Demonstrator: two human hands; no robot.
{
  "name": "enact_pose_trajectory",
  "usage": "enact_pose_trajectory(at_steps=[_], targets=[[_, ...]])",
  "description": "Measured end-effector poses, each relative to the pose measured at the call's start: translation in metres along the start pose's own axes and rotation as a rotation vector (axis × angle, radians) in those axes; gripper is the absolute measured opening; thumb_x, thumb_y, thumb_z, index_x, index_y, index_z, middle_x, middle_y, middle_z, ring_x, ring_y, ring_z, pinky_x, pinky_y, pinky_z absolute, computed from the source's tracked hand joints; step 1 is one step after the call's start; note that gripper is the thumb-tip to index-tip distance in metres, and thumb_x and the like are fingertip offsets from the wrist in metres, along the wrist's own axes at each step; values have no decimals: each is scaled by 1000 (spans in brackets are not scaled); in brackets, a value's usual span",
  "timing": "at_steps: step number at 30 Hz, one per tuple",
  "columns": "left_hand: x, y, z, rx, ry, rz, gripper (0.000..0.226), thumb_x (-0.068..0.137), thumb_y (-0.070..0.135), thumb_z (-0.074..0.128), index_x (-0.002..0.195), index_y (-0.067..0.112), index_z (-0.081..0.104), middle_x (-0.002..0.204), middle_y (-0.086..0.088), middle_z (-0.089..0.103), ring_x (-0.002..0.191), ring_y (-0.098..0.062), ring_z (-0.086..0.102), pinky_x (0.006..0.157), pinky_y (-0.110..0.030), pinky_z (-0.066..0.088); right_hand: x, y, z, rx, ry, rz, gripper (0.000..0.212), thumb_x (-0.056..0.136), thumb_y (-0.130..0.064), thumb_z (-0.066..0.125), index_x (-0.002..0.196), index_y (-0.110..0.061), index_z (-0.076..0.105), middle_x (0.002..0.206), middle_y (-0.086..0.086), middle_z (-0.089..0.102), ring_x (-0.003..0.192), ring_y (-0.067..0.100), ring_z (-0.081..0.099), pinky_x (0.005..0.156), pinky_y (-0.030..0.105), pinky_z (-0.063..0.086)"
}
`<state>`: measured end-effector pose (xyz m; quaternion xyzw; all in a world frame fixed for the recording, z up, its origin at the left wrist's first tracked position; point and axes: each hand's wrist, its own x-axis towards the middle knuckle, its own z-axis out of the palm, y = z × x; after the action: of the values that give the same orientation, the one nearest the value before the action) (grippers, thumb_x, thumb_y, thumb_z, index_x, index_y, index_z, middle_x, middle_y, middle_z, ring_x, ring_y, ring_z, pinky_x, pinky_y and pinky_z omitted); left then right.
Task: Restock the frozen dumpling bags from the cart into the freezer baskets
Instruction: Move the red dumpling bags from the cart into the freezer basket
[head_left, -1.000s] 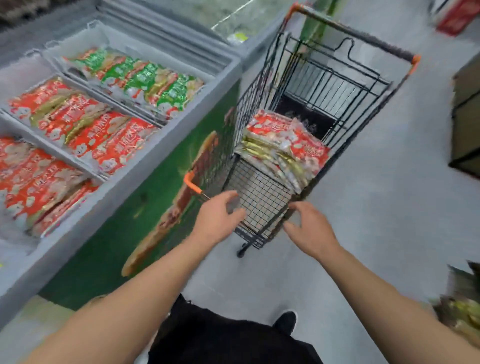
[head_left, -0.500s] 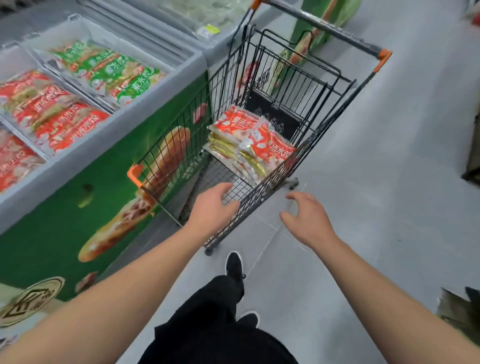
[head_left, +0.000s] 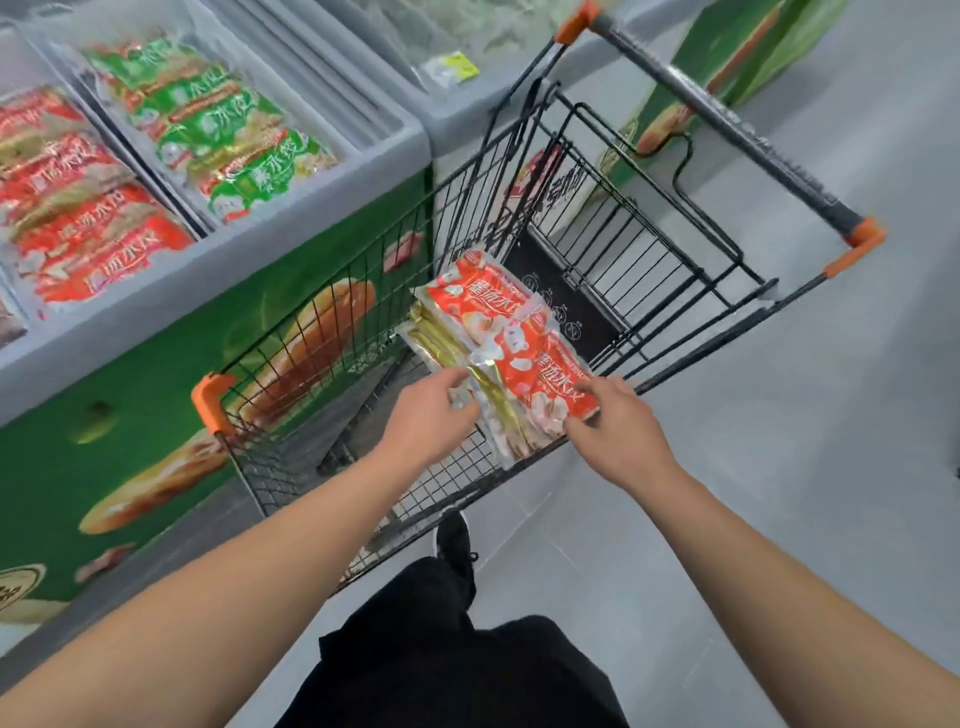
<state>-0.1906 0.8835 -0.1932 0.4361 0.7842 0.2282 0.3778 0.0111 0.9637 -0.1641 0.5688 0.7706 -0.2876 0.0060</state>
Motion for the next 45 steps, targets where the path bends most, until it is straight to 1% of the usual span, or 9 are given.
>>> enact_pose_trajectory(at_steps=[9, 23, 27, 30, 32, 35, 38, 42, 45], targets=[[81, 17, 7, -39, 7, -102, 54, 93, 30, 61, 144, 17, 49, 144, -1, 56, 127, -20, 56, 106, -34, 43, 103, 6, -16, -75, -175, -12, 55, 87, -26, 66, 138, -11, 53, 134, 10, 54, 120, 25, 55, 92, 26, 39], [246, 19, 88, -14, 7, -384, 47, 92, 24, 63, 136, 8, 54, 134, -10, 61, 120, -29, 59, 96, -33, 46, 266, 65, 43, -47, -535, 85, 47, 88, -28, 66, 132, -12, 58, 133, 9, 55, 121, 26, 55, 101, 31, 40], [285, 11, 116, 134, -71, -367, 32, 86, 24, 66, 113, 9, 62, 109, -12, 64, 100, -32, 61, 79, -37, 48, 291, 85, 52, -37, -582, 131, 42, 87, -29, 67, 126, -14, 62, 129, 8, 61, 119, 26, 58, 100, 29, 41], [295, 9, 130, 237, -92, -328, 18, 85, 26, 66, 92, 12, 57, 99, -13, 57, 94, -33, 56, 72, -34, 39, 297, 97, 55, -29, -640, 177, 31, 90, -27, 64, 118, -13, 66, 123, 7, 66, 115, 26, 60, 98, 31, 43], [297, 5, 138, 234, -98, -300, 18, 87, 25, 65, 94, 12, 56, 100, -13, 55, 97, -32, 54, 72, -33, 34, 298, 101, 57, -27, -684, 195, 23, 90, -25, 61, 110, -17, 68, 118, 6, 69, 112, 26, 62, 96, 32, 47], [298, 5, 142, 187, -165, -276, 28, 90, 26, 64, 110, 7, 58, 100, -12, 61, 96, -32, 60, 72, -35, 45, 297, 103, 57, -40, -745, 207, 20, 90, -25, 60, 106, -20, 70, 116, 4, 70, 111, 25, 62, 98, 32, 47], [297, 4, 138, 185, -227, -249, 25, 95, 26, 60, 104, 3, 63, 100, -16, 64, 96, -33, 60, 78, -37, 46, 297, 102, 56, -66, -790, 198, 14, 90, -25, 60, 99, -24, 70, 115, 1, 69, 111, 22, 61, 90, 25, 44], [280, 1, 110, -57, -145, -316, 23, 101, 22, 53, 87, 4, 56, 93, -18, 65, 87, -30, 59, 68, -35, 39, 293, 98, 53, -23, -751, 156, 11, 91, -23, 60, 95, -23, 70, 105, -3, 71, 102, 18, 63, 81, 22, 41], [259, -14, 80, -321, -7, -469, 22, 102, 26, 51, 93, 13, 66, 100, -9, 69, 91, -26, 64, 79, -37, 50, 287, 91, 54, 108, -404, 115, 4, 88, -20, 62, 88, -19, 66, 91, -4, 69, 87, 16, 64, 80, 28, 48]])
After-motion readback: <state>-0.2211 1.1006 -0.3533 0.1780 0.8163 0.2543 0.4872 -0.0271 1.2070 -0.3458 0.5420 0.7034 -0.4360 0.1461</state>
